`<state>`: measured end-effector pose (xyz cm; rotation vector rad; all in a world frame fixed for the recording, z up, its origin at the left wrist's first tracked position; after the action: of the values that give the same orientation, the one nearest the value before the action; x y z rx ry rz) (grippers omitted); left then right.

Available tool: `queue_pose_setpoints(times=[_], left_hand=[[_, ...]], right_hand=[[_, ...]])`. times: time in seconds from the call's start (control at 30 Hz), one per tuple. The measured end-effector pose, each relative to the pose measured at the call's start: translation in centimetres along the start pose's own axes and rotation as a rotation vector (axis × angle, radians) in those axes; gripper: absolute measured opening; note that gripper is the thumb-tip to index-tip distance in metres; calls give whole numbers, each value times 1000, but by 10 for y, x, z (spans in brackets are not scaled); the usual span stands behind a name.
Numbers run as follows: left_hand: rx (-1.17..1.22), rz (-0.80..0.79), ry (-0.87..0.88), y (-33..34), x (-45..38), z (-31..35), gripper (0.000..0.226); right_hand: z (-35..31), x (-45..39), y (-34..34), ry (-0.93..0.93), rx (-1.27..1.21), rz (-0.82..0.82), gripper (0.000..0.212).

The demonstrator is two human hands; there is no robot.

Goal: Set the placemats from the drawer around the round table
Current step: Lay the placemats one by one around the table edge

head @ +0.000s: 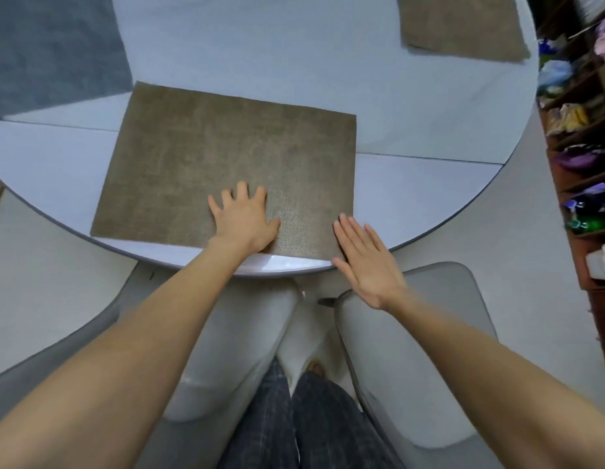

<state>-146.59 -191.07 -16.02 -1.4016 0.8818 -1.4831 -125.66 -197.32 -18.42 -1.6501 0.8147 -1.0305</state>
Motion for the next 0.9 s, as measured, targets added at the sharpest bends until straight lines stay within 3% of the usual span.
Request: queue_pose_setpoints(times=[0.2,0.37,0.5,0.7,0.77,0.9], left_hand=[[42,14,185,-45,-56,33,55],[28,12,145,-19,-97,30,64],[-24,22,145,0,-105,26,65],[-23,-74,129,0,-108,28,65],[-24,-13,123,-4,-104,28,62],[80,287,231,-48,-114,27,56]], right_hand=[[7,-86,-65,94,-79,186,58],[9,-176,-61,107,-133,186,60],[31,-202,-50,160,-112,200,63],[95,-220,-65,518,-222,237,66],[75,-220,-69,468,-231,264,65],[25,-208,-55,197,-156,230,59]])
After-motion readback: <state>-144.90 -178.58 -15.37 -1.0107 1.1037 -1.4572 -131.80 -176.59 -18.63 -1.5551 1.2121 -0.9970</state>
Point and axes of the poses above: each hand's wrist, its own x-axis away from the middle knuckle, its own y-axis out of the palm, z = x × y, the point moved 8 cm from there along -x, towards the middle knuckle, and after that the axes turned 3 degrees about -x, right-handed, at the moved point
